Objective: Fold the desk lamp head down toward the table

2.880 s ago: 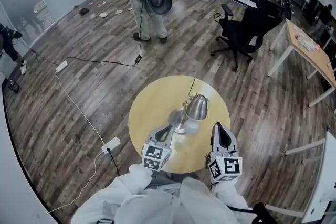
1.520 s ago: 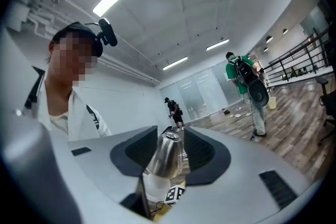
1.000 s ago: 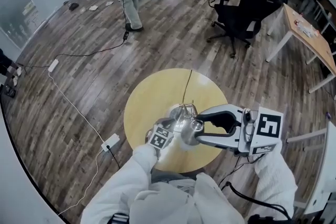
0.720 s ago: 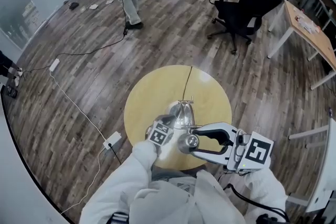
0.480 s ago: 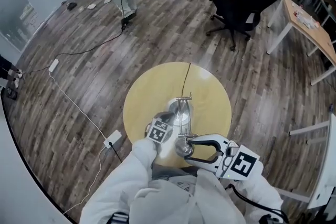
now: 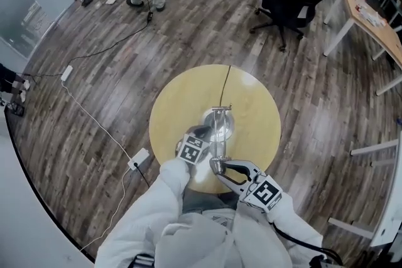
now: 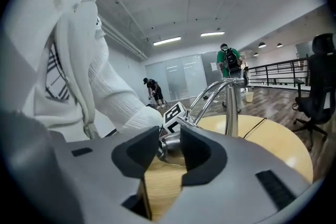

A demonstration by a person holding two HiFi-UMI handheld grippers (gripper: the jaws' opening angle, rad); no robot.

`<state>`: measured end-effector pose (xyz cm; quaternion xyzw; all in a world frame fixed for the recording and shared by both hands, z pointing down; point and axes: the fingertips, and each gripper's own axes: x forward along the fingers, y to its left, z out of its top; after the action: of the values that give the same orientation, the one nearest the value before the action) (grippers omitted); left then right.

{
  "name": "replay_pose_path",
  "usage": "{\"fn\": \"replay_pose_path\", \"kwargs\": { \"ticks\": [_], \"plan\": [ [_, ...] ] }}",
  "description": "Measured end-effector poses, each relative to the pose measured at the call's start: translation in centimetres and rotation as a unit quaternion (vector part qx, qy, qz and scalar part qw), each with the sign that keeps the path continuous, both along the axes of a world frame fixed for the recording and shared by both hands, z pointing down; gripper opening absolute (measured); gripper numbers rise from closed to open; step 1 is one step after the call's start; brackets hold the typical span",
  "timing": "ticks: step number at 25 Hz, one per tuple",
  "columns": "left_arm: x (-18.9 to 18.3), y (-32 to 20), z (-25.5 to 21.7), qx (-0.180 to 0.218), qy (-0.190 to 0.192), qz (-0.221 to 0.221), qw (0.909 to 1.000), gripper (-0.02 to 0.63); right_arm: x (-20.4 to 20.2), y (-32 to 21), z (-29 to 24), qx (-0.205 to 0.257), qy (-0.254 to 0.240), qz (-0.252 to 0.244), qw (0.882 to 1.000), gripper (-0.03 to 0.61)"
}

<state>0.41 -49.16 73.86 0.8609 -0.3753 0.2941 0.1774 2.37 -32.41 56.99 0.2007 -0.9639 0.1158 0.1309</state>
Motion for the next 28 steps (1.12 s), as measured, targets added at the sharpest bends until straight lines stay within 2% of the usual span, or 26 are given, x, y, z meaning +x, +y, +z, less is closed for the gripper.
{"fn": "replay_pose_path", "kwargs": {
  "ticks": [4,10,14,23,28],
  "plan": [
    [0.3,0.0,0.1,-0.003,0.004,0.008,1.0,-0.002,0.4,-0.9,1.3,-0.003,-0.014,0.024,1.0,0.103],
    [0.4,-0.1,0.2,-0.006,-0.003,0.059,0.9982,-0.002,0.0,-1.5,2.3,0.003,0.017,0.024,1.0,0.098],
    [0.3,0.1,0.1,-0.014,-0.007,0.085,0.9962,-0.002,-0.2,-2.1,3.2,0.006,0.02,0.04,0.999,0.094],
    [0.5,0.3,-0.2,-0.021,0.019,0.076,0.9967,-0.002,-0.1,-3.6,5.1,0.004,0.035,0.057,0.998,0.059],
    [0.3,0.2,0.3,-0.019,0.02,0.076,0.9967,-0.002,-0.2,-4.1,6.2,0.003,0.051,0.061,0.997,0.032]
  ]
}}
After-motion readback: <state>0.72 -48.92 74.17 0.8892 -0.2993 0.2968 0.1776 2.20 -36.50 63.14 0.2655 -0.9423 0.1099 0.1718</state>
